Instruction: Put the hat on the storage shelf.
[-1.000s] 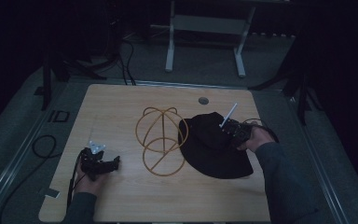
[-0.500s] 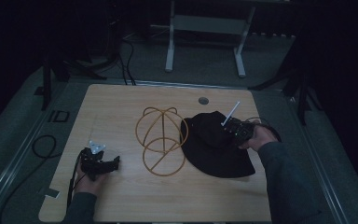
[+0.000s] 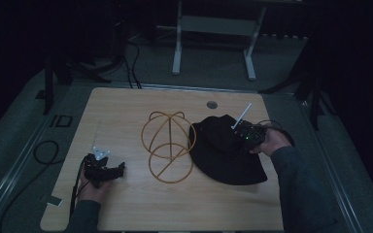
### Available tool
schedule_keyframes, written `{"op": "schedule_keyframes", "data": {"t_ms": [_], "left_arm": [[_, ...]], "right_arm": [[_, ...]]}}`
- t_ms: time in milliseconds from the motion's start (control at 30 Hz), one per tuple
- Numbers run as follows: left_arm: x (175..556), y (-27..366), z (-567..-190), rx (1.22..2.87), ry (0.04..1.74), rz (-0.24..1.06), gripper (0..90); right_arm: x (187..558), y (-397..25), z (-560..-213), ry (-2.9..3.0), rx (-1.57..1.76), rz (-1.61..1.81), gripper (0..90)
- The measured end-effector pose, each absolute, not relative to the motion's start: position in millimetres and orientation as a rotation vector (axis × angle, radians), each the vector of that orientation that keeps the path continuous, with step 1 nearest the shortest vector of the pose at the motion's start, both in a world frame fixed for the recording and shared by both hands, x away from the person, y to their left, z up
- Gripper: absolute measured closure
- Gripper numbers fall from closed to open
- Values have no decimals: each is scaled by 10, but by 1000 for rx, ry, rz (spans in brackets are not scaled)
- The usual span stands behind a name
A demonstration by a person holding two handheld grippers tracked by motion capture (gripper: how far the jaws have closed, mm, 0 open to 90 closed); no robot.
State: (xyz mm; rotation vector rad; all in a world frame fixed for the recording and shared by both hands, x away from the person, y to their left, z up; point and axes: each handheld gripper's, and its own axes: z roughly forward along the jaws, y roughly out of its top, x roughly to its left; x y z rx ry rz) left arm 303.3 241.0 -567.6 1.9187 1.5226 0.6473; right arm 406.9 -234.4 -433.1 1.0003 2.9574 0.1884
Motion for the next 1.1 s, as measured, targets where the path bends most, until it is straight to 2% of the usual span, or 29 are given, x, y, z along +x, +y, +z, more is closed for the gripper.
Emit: {"op": "schedule_keyframes", "data": {"t_ms": [1100], "left_arm": [[3034,2410,-5677,1917,1522,649,134]], "right_arm": [[4022,-2375,-3963,2902,952,318,877]]}}
